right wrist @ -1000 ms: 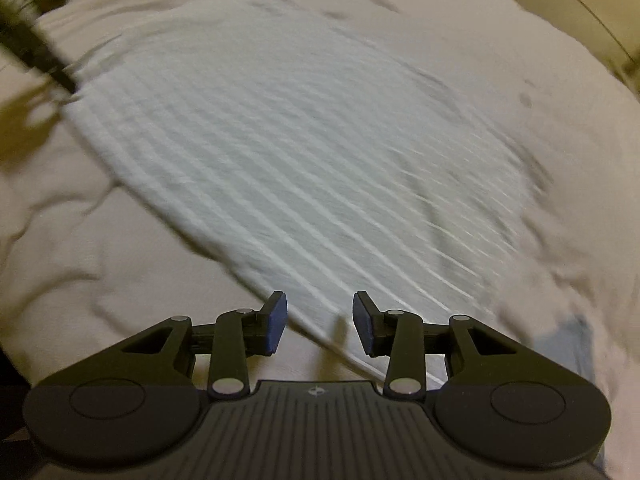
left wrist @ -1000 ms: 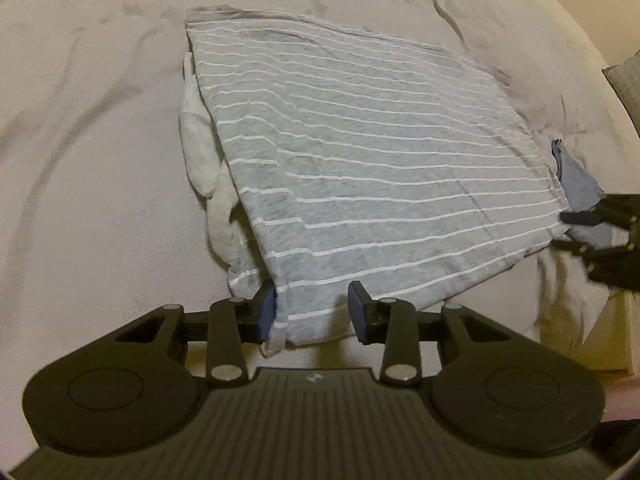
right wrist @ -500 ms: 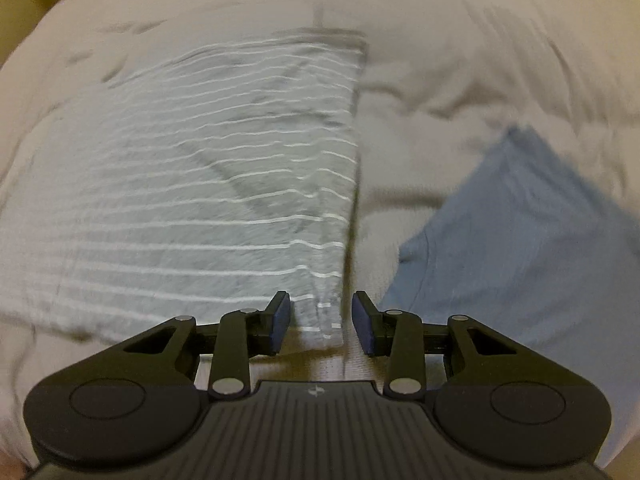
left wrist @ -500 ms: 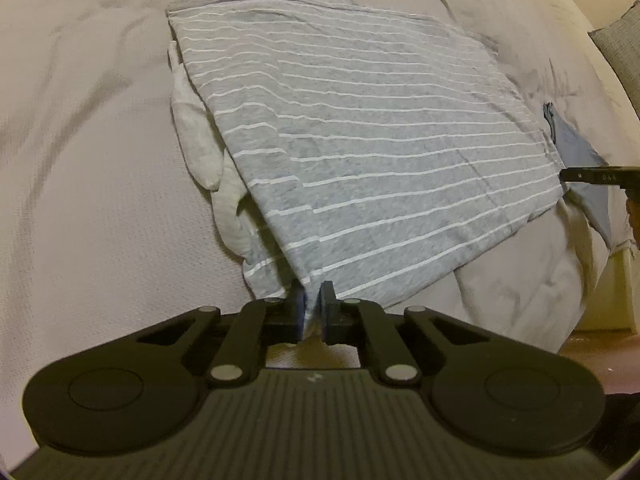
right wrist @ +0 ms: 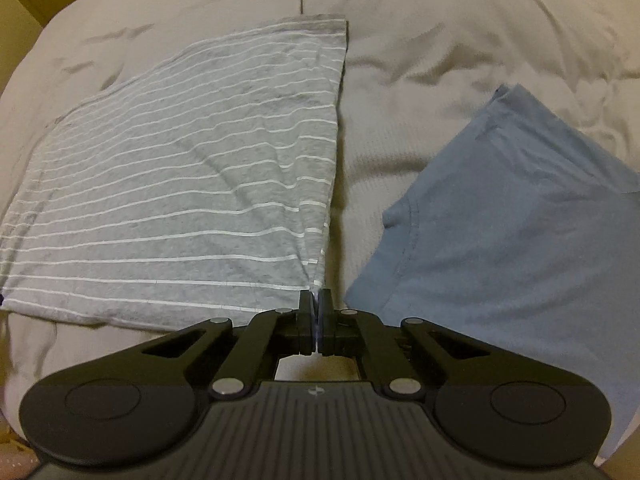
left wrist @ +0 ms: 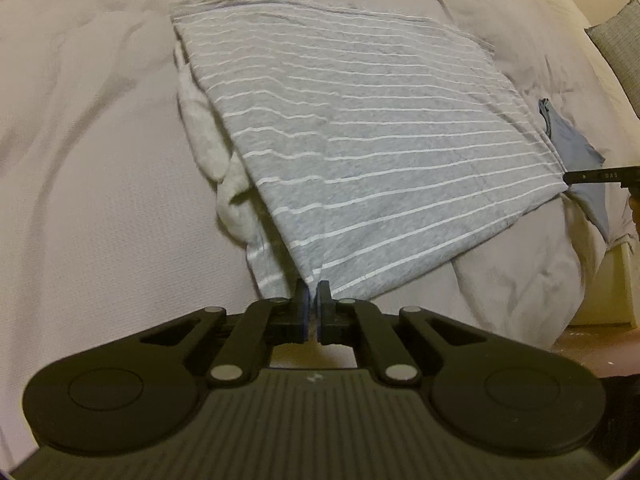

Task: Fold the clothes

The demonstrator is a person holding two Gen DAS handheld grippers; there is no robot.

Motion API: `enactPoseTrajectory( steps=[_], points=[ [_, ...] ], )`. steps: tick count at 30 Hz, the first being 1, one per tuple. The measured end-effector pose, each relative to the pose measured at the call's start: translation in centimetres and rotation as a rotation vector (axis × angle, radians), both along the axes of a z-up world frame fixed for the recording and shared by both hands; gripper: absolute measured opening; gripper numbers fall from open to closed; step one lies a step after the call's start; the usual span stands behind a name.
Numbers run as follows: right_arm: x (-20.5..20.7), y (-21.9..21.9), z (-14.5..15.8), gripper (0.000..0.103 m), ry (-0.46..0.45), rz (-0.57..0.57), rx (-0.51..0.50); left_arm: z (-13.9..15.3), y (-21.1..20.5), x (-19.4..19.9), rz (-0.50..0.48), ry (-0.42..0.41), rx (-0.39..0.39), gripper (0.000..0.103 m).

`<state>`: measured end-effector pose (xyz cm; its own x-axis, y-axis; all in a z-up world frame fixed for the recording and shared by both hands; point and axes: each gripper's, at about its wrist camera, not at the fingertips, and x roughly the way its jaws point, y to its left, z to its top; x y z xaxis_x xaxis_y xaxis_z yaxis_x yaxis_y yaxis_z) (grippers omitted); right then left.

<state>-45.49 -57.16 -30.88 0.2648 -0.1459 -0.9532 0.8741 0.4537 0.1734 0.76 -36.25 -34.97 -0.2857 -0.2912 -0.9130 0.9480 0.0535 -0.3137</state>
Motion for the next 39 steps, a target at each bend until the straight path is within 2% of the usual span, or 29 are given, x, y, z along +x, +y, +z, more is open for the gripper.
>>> enactPoseTrajectory(
  steps=[7, 11, 13, 17, 19, 23, 27, 29, 31, 34, 36, 39],
  points=[
    [0.1, -0.5, -1.0, 0.0, 0.03, -0.029, 0.04, -0.9, -0.4, 0.5, 0.018, 0.007, 0.03, 0.001],
    [0.3, 0.1, 0.4, 0.008, 0.095, -0.049, -0.009, -0.3, -0.1, 1.7, 0.03, 0.021, 0.023, 0.004],
    [1.1, 0.8, 1.3, 0.012, 0.108, -0.037, -0.041, 0.0, 0.4, 2.2, 0.037, -0.005, 0.029, 0.004],
    [3.1, 2.3, 3.2, 0.012, 0.124, 0.002, -0.105, 0.8, 1.4, 3.9, 0.037, -0.061, 0.027, 0.003],
    [5.0, 3.1, 3.8, 0.013, 0.107, 0.042, -0.124, 1.5, 1.6, 4.6, 0.029, -0.076, 0.012, 0.004],
    [9.7, 5.4, 4.2, 0.022, 0.039, 0.144, -0.125, 3.1, 0.7, 4.8, 0.026, -0.063, -0.063, 0.004],
    [13.4, 6.4, 2.6, 0.027, 0.006, 0.261, -0.102, 3.6, -1.7, 4.1, 0.036, -0.022, -0.151, 0.004],
    [13.6, 5.8, 1.3, 0.028, -0.001, 0.268, -0.076, 3.0, -3.3, 3.4, 0.026, -0.017, -0.167, 0.004],
    [13.3, 5.1, -0.2, 0.03, 0.002, 0.264, -0.05, 2.0, -4.6, 2.8, 0.018, -0.013, -0.162, 0.004],
    [11.5, 4.0, -2.3, 0.032, 0.056, 0.234, -0.023, 0.1, -5.5, 2.8, 0.001, -0.07, -0.098, 0.005],
    [10.2, 3.7, -2.3, 0.036, 0.082, 0.209, -0.026, -0.7, -5.5, 3.3, -0.004, -0.099, -0.055, 0.005],
    [9.6, 4.0, -1.0, 0.037, 0.101, 0.182, -0.053, 0.5, -4.9, 4.2, -0.018, -0.159, -0.042, 0.007]
  ],
)
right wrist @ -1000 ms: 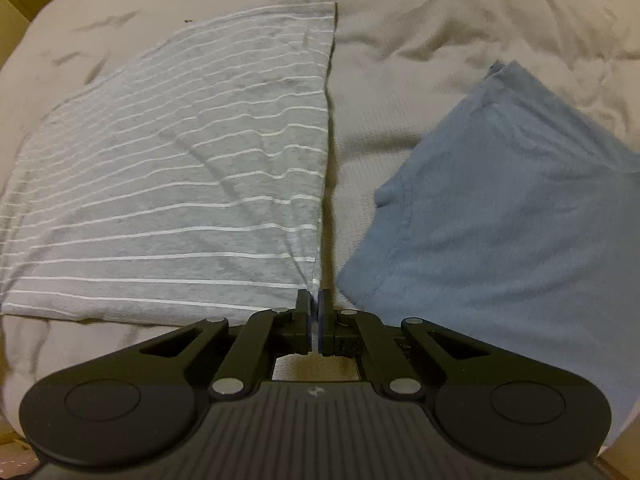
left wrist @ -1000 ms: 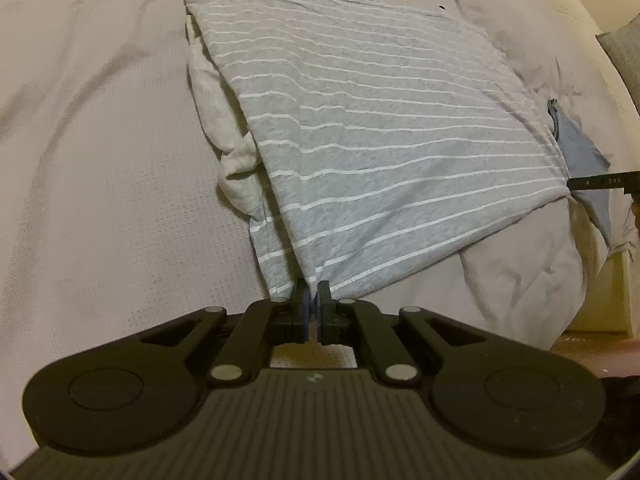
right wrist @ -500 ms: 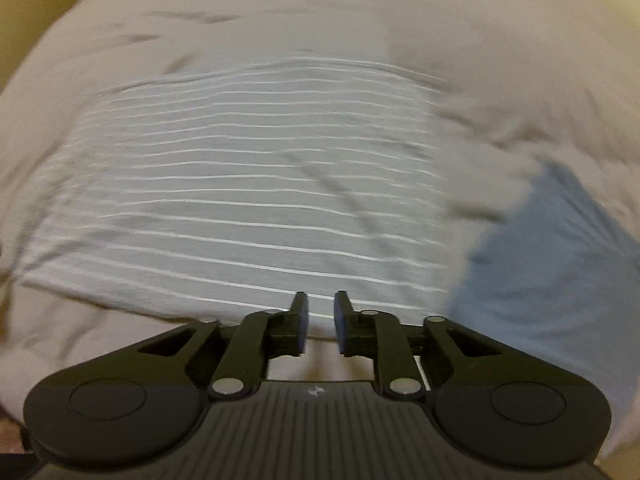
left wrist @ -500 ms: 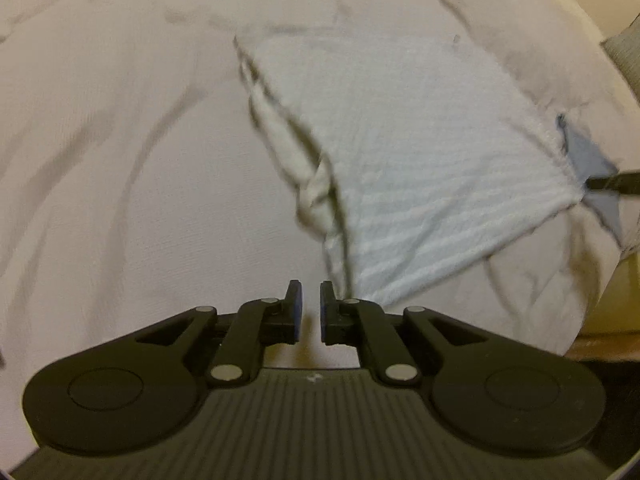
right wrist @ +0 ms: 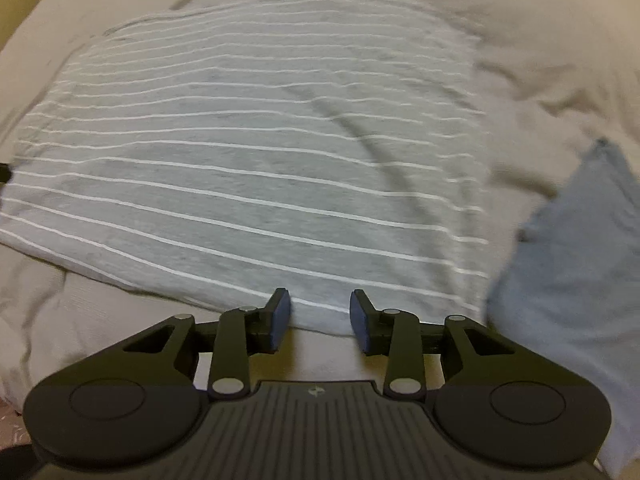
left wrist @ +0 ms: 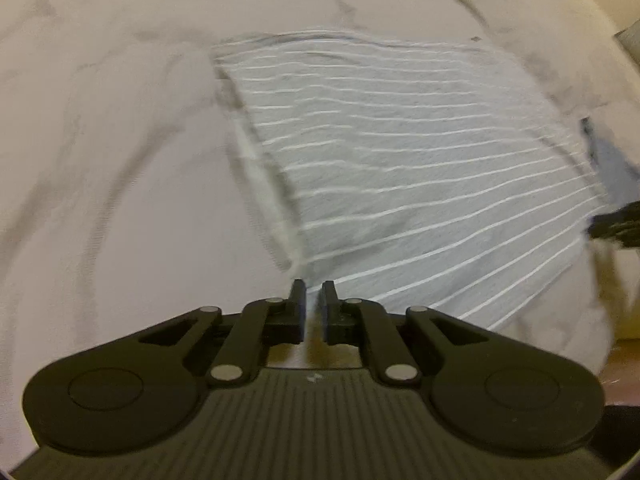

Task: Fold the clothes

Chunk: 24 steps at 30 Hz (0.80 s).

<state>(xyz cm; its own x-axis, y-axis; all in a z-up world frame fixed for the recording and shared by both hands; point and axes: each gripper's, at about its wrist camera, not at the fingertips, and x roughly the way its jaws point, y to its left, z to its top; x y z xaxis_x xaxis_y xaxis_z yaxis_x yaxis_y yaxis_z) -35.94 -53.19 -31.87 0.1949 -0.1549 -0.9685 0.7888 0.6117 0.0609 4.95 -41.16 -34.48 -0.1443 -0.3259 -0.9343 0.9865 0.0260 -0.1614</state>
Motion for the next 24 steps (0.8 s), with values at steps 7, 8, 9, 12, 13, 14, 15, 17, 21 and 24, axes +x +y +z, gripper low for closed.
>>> enactPoseTrajectory(
  steps=[7, 8, 9, 12, 13, 14, 15, 17, 21, 24],
  points=[
    [4.9, 5.2, 3.7, 0.039, -0.105, 0.059, -0.053, 3.6, 0.0, 0.8, -0.299, -0.273, -0.085, 0.056],
    [6.4, 6.4, 4.0, 0.04, -0.12, 0.071, -0.055, 3.6, -0.1, 0.5, -0.397, -0.346, -0.121, 0.067],
    [8.0, 7.5, 4.3, 0.041, -0.134, 0.083, -0.057, 3.2, 0.0, 0.4, -0.519, -0.419, -0.165, 0.07],
    [12.7, 11.4, 4.7, 0.042, -0.15, 0.095, -0.073, 1.6, 0.0, 0.2, -0.882, -0.606, -0.303, 0.072],
    [14.2, 12.5, 4.8, 0.043, -0.152, 0.082, -0.079, 0.9, -0.1, 0.3, -0.986, -0.643, -0.347, 0.072],
    [15.6, 13.7, 4.9, 0.046, -0.158, 0.059, -0.086, -0.3, -0.4, 0.5, -1.099, -0.681, -0.404, 0.072],
    [16.8, 14.8, 4.8, 0.049, -0.159, 0.034, -0.098, -1.5, -0.7, 0.9, -1.193, -0.71, -0.45, 0.072],
    [19.0, 16.8, 4.3, 0.049, -0.15, -0.024, -0.101, -3.7, -1.3, 1.8, -1.353, -0.761, -0.523, 0.072],
    [23.2, 20.0, 3.2, 0.052, -0.122, -0.03, -0.094, -7.1, -2.8, 3.2, -1.558, -0.809, -0.645, 0.071],
    [26.7, 22.5, 3.0, 0.064, -0.066, 0.059, -0.211, -9.1, -3.8, 3.5, -1.667, -0.822, -0.744, 0.071]
  ],
)
